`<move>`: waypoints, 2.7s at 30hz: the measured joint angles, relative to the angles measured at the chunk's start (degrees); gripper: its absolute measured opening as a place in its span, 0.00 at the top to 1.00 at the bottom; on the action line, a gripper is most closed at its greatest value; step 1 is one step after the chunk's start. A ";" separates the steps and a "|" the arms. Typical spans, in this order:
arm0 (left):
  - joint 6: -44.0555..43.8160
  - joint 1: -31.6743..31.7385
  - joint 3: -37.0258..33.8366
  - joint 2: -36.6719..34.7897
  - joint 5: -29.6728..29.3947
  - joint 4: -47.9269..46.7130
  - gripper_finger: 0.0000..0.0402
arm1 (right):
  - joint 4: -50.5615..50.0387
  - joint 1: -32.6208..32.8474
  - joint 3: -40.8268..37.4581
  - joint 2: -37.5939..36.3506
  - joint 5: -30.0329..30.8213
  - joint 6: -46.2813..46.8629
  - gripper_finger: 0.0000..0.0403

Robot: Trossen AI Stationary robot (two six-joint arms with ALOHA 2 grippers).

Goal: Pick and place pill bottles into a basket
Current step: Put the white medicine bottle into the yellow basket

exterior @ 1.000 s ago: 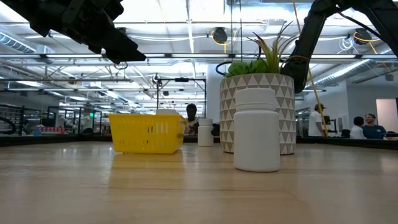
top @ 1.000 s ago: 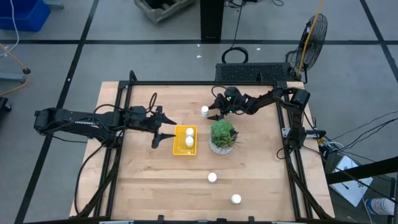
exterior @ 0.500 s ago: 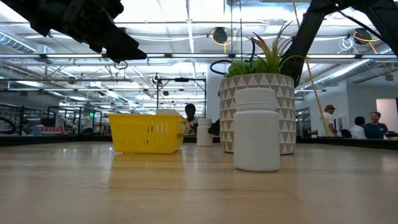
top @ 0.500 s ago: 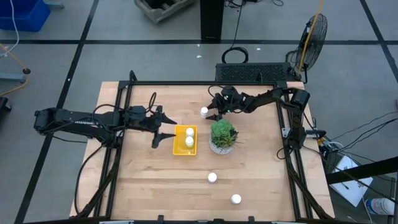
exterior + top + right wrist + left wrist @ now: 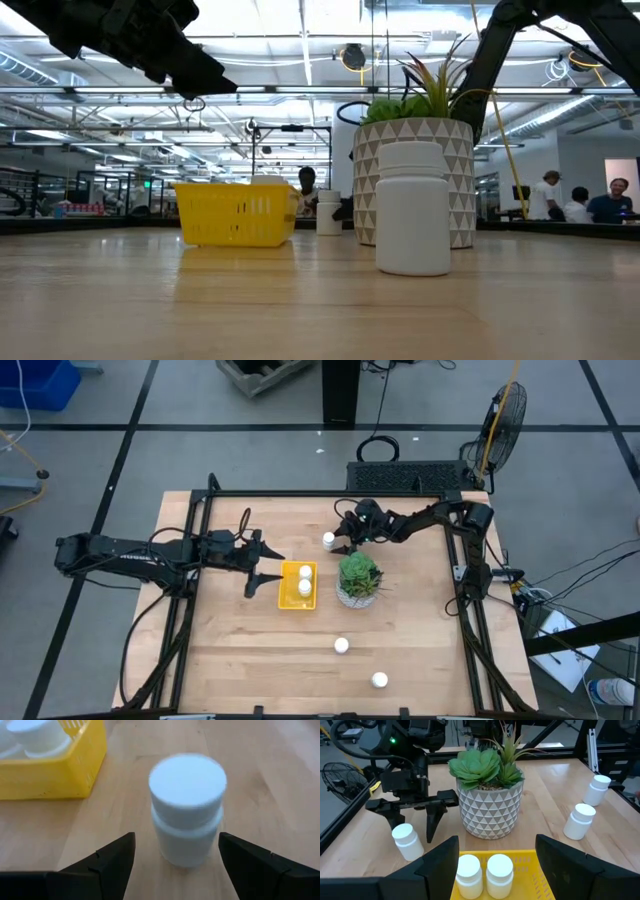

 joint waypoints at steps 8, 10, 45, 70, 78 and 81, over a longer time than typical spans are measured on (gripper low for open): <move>-0.20 0.00 0.02 -0.02 0.02 -0.06 0.33 | -0.22 0.37 0.17 0.11 0.57 2.35 0.33; -0.08 -0.02 0.02 -0.04 0.02 -0.01 0.33 | -1.34 0.34 0.17 0.11 0.84 3.06 0.33; 0.06 -0.02 0.02 -0.02 0.04 1.36 0.33 | -4.87 0.87 2.53 0.76 -1.22 1.92 0.34; 0.48 -0.02 0.02 0.00 -0.08 1.13 0.33 | -4.71 1.00 2.59 0.76 2.04 5.55 0.34; 3.98 0.56 0.02 0.61 -8.94 -0.77 0.33 | -9.50 0.17 2.58 -0.12 0.48 5.88 0.34; 4.10 1.88 0.02 1.55 -10.19 -1.61 0.33 | -11.95 -0.42 2.57 -2.01 0.55 5.70 0.34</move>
